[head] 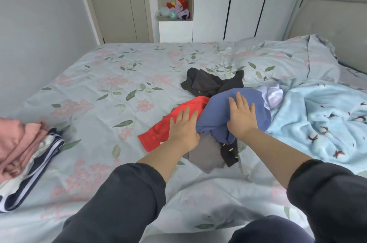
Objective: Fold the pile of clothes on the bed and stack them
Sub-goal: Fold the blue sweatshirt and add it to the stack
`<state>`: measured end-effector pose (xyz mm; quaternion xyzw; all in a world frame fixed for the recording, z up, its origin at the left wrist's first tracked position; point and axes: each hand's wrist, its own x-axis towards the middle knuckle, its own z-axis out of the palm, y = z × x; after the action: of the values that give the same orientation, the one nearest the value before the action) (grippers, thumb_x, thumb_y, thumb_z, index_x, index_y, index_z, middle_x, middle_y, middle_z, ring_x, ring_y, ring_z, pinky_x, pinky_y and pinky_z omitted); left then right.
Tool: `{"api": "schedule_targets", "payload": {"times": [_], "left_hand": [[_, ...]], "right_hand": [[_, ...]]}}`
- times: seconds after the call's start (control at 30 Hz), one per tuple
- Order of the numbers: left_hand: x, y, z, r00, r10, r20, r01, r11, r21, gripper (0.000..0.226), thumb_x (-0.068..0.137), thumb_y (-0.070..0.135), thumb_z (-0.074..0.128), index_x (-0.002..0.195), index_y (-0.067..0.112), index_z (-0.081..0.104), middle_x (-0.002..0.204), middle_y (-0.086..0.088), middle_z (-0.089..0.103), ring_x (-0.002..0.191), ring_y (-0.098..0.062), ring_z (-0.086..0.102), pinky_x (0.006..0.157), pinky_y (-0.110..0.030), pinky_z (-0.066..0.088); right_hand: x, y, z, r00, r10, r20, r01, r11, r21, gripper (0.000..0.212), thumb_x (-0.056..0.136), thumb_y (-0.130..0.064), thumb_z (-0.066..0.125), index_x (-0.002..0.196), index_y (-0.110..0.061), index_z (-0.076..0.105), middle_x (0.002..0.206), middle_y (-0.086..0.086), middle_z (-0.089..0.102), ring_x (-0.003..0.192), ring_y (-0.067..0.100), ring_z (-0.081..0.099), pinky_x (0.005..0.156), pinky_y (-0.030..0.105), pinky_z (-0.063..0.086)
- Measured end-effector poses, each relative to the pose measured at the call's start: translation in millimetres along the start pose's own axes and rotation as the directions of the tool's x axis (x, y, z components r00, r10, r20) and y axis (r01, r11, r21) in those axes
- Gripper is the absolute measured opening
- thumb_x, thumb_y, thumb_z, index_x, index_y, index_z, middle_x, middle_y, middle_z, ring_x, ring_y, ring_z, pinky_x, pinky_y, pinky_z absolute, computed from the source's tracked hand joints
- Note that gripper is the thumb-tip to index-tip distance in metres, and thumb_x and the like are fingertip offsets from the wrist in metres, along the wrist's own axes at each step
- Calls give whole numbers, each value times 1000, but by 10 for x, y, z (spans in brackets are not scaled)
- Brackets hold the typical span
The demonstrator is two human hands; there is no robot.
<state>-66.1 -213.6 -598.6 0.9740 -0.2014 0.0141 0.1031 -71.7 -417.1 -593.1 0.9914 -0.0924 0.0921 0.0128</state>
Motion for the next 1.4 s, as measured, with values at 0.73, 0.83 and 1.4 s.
{"api": "schedule_targets", "payload": {"times": [0.73,0.83,1.4], "left_hand": [[-424,-357,-971,999,-48,-26,5,569,-822,94,84,45,67,153,29,4,159,6,12,142,-7,18,100,-21,25],[-520,-429,-1145,997,-55,-46,-12,499,-867,100,80,42,72,152,33,3,158,7,16,134,-3,27,95,-20,33],[-1101,-1091,-2109,926,-252,-282,-133,482,-866,15,79,20,77,89,19,67,81,10,69,71,-1,66,63,-15,51]], "right_hand": [[31,-735,-1255,997,66,46,-61,239,969,13,94,-9,49,82,-7,54,77,8,60,65,16,57,55,22,45],[-50,-991,-1502,996,2,92,-92,-24,995,16,96,-6,48,85,-11,58,74,3,67,62,10,67,52,21,51],[-149,-2008,-2175,984,-152,-92,74,-120,990,23,95,-4,50,77,-13,61,69,1,66,59,11,63,53,21,50]]}}
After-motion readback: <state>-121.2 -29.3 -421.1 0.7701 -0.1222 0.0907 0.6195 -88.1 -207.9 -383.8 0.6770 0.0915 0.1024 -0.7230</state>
